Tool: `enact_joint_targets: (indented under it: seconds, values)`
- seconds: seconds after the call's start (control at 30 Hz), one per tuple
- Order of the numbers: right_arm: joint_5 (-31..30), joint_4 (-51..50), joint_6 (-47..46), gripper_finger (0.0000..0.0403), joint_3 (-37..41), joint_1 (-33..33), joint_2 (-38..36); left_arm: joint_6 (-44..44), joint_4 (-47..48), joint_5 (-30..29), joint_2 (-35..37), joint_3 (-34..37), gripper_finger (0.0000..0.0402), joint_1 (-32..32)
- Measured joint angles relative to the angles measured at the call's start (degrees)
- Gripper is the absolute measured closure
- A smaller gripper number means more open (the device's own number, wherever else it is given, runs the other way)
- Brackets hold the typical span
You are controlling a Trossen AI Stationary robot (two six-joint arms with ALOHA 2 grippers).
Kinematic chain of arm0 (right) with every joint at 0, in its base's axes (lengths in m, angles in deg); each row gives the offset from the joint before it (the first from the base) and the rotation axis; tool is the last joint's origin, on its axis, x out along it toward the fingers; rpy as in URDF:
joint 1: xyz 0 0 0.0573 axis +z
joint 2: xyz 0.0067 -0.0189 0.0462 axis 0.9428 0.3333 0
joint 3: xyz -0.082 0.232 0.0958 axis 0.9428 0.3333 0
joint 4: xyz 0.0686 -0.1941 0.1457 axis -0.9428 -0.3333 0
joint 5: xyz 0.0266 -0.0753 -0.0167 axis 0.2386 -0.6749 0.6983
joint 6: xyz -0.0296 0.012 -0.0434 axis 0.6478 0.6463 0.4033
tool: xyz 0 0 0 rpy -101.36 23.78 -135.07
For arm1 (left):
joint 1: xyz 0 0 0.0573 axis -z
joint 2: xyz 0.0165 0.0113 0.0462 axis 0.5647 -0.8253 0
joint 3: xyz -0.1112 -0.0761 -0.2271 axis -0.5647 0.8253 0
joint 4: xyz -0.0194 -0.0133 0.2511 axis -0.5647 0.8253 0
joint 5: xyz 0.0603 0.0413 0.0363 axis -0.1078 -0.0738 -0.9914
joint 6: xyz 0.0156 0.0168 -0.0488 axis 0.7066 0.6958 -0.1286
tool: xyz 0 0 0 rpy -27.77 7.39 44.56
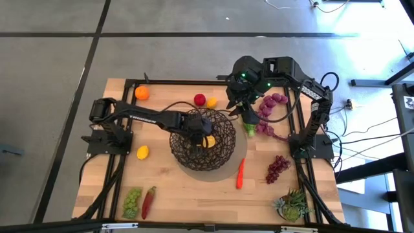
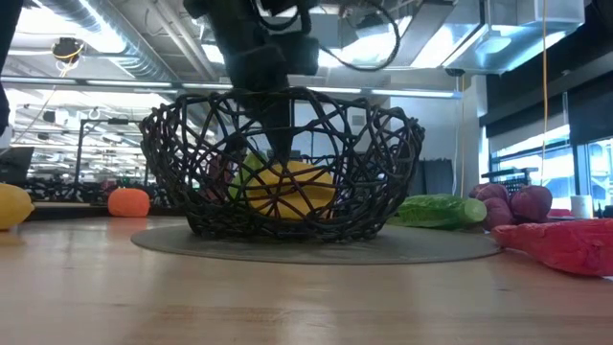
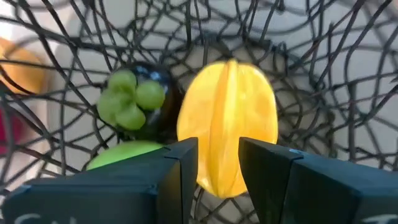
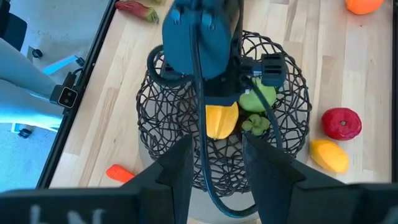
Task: Build produce basket
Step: Put the star fruit into the wire basket, then put the orange into the wire basket
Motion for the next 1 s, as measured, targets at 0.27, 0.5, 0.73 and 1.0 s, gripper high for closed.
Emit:
enact_joint_targets:
  seconds: [0.27,0.5,0.73,1.0]
  values:
    - [-0.3,-0.5,0.0,0.0270,0.0,0.0,0.0,-6.8,3.8,0.4,6.6,0.0,0.0296,0.0]
    - [-0.4,-2.1,1.4,0.0270,0.0,0.5,0.0,-23.2,11.9,2.4,15.5,0.0,0.0299,0.1]
    - [-0.4,-2.8,2.9,0.0270,0.0,1.7,-0.3,-39.8,23.2,3.1,24.3,0.0,0.0299,0.6]
    - [-0.4,-3.3,5.1,0.0270,0.0,3.7,-1.7,-61.4,39.6,4.7,28.8,0.0,0.0299,4.6]
